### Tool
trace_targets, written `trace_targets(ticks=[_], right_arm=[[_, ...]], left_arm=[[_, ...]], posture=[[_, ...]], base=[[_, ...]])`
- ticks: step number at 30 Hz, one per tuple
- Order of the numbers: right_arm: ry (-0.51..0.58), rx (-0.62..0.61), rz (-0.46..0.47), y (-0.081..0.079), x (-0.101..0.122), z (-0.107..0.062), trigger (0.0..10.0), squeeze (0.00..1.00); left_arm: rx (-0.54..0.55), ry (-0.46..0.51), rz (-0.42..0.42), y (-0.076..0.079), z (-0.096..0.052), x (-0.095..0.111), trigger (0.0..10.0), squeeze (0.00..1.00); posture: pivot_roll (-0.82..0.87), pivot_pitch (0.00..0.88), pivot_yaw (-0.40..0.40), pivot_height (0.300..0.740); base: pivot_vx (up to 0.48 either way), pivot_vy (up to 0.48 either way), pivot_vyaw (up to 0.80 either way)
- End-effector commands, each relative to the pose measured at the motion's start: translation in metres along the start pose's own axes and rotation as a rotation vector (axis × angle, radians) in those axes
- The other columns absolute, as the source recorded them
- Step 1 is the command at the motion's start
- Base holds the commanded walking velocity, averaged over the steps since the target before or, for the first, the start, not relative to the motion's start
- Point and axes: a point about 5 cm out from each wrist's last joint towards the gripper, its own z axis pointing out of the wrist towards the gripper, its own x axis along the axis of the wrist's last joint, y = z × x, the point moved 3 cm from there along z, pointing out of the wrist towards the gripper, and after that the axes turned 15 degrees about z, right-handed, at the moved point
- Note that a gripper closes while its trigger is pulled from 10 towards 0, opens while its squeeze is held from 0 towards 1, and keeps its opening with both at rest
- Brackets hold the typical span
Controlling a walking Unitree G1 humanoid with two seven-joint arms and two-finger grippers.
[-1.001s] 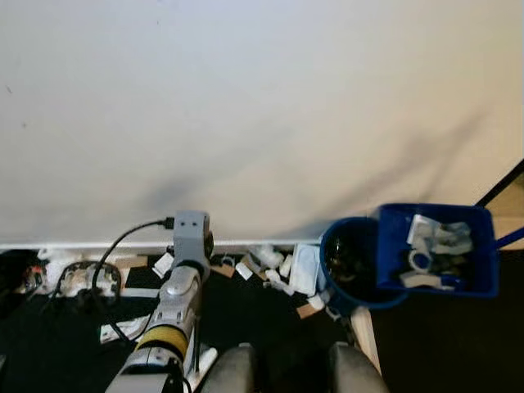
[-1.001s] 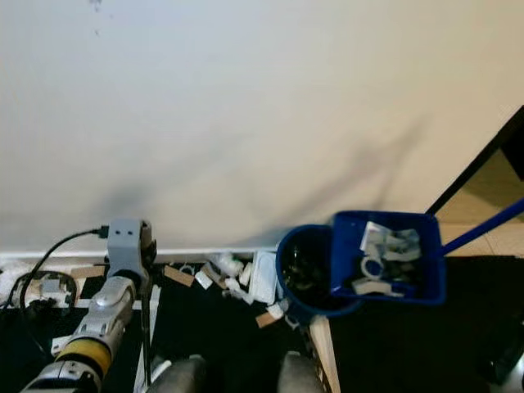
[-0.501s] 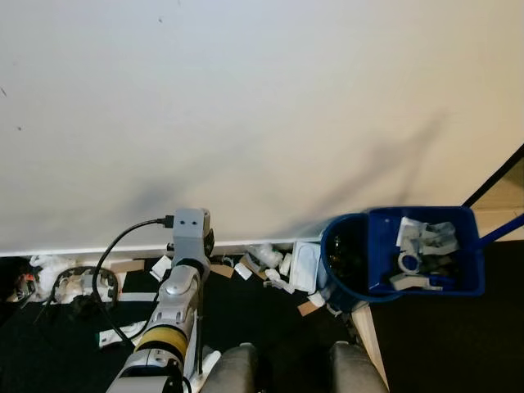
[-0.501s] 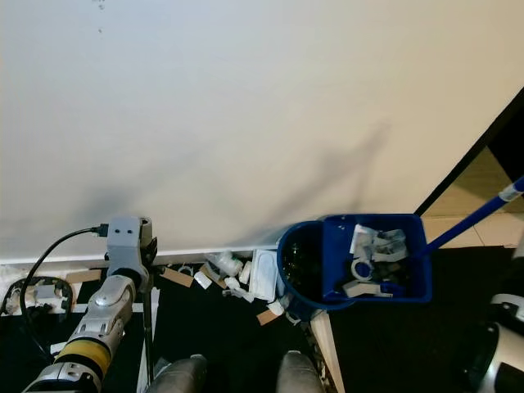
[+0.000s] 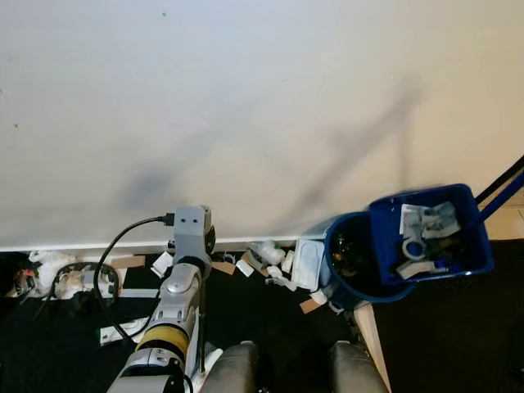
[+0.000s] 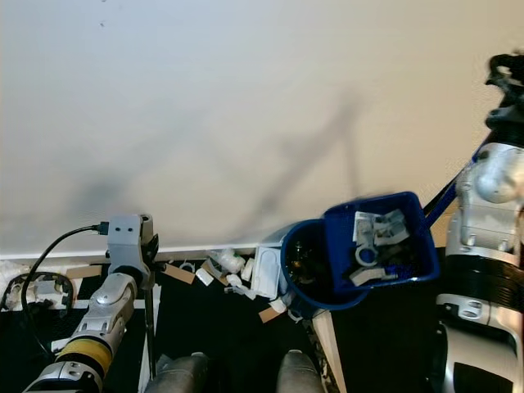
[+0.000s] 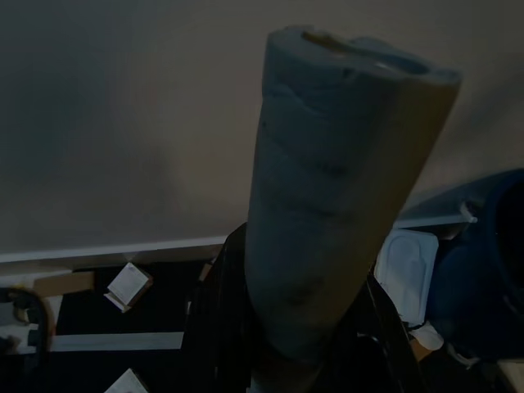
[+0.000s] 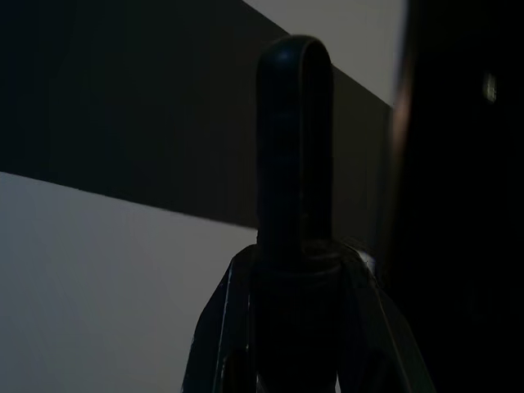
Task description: Sweep floor
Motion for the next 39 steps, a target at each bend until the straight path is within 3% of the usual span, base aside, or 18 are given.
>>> trace_targets(ticks=[1,5,6,7,14,20,32,35,39], right_arm=[[0.133,0.056,0.055,-0.025,0.024,0.005,10.0,0.00],[0.132,0.126,0.109,-0.056,0.020,-0.007,10.0,0.00],[0.132,0.126,0.109,-0.056,0.020,-0.007,10.0,0.00],[0.137,0.161,0.125,-0.072,0.021,-0.015,10.0,0.00],[0.207,0.277,0.119,-0.102,0.032,-0.023,10.0,0.00],[0.246,0.294,0.086,-0.105,0.036,-0.020,10.0,0.00],[0.294,0.259,-0.054,-0.081,0.036,-0.008,10.0,0.00],[0.310,0.277,-0.061,-0.082,0.038,-0.007,10.0,0.00],[0.346,0.358,-0.062,-0.097,0.043,-0.012,10.0,0.00]], left_arm=[[-0.034,-0.068,-0.076,0.014,-0.006,-0.019,10.0,0.00],[-0.035,-0.068,-0.074,0.014,-0.006,-0.019,10.0,0.00],[-0.035,-0.068,-0.074,0.014,-0.006,-0.019,10.0,0.00],[-0.035,-0.067,-0.073,0.014,-0.005,-0.019,10.0,0.00],[-0.030,-0.064,-0.077,0.014,-0.005,-0.018,10.0,0.00],[-0.030,-0.065,-0.078,0.014,-0.005,-0.018,10.0,0.00],[-0.041,-0.063,-0.069,0.013,-0.002,-0.016,10.0,0.00],[-0.045,-0.062,-0.065,0.013,-0.002,-0.015,10.0,0.00],[-0.051,-0.058,-0.062,0.013,0.000,-0.013,10.0,0.00]], posture=[[-0.03,0.062,-0.031,0.740],[-0.03,0.061,-0.030,0.740],[-0.03,0.061,-0.030,0.740],[-0.03,0.058,-0.031,0.740],[-0.03,0.055,-0.034,0.740],[-0.03,0.051,-0.033,0.740],[-0.04,0.038,-0.009,0.740],[-0.04,0.037,-0.006,0.740],[-0.04,0.035,-0.001,0.740]], base=[[0.000,0.000,0.00],[0.000,0.000,0.00],[0.000,0.000,0.00],[0.000,0.000,0.00],[0.000,0.000,0.00],[0.000,0.000,0.00],[0.000,0.000,0.00],[0.000,0.000,0.00],[0.000,0.000,0.00]])
